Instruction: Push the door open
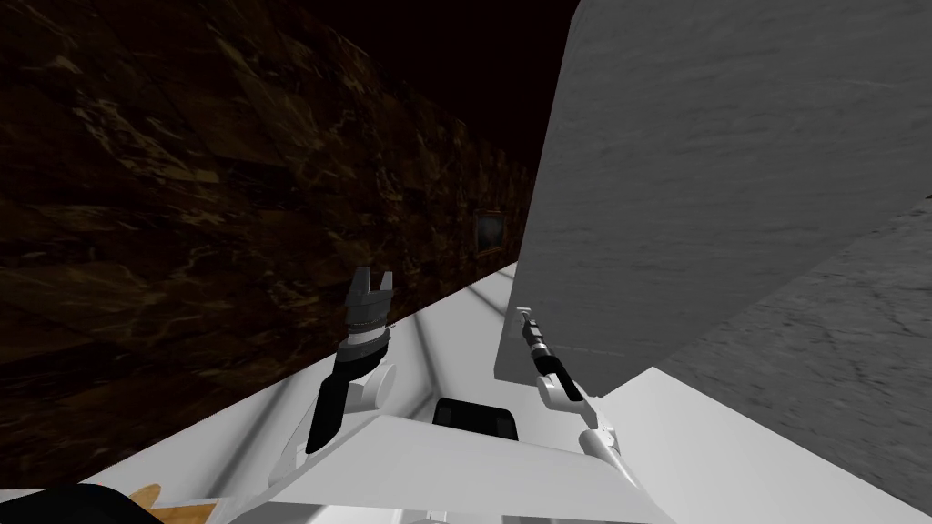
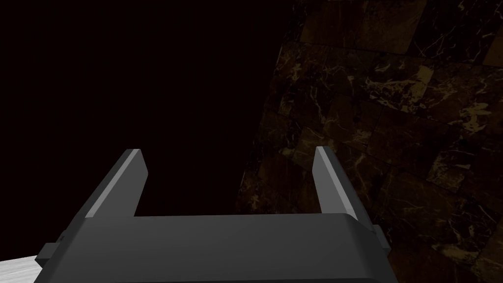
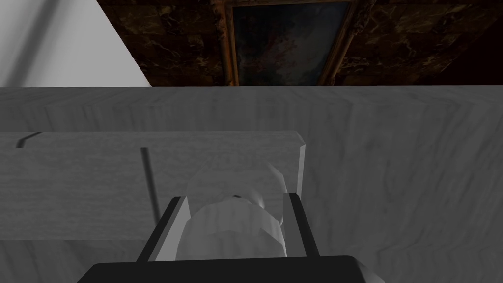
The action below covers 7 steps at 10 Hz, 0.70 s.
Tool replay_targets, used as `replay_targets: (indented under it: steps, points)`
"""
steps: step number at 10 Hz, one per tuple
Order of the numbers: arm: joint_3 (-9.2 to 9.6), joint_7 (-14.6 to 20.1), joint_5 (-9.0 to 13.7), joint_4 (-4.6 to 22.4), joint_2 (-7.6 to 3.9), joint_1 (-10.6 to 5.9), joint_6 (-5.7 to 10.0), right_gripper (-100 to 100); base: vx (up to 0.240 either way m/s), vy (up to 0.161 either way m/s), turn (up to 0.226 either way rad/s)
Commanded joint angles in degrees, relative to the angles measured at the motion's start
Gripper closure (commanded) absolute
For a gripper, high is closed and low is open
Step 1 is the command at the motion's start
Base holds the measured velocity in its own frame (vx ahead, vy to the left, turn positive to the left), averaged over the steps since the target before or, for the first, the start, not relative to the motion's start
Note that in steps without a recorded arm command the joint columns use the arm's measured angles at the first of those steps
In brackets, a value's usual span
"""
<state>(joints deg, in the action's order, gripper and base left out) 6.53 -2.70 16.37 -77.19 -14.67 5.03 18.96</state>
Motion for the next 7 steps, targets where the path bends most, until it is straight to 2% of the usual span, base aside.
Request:
replay_targets:
  steps: [1,7]
  points:
    - [-1.81,-0.01,0.11,0.57,-0.31,-0.56,0.29,100,0.089,0.066,-0.052]
    - [-5.44,-0.4,0.0,3.26,0.99,-2.76,-0.3,100,0.089,0.076,-0.039]
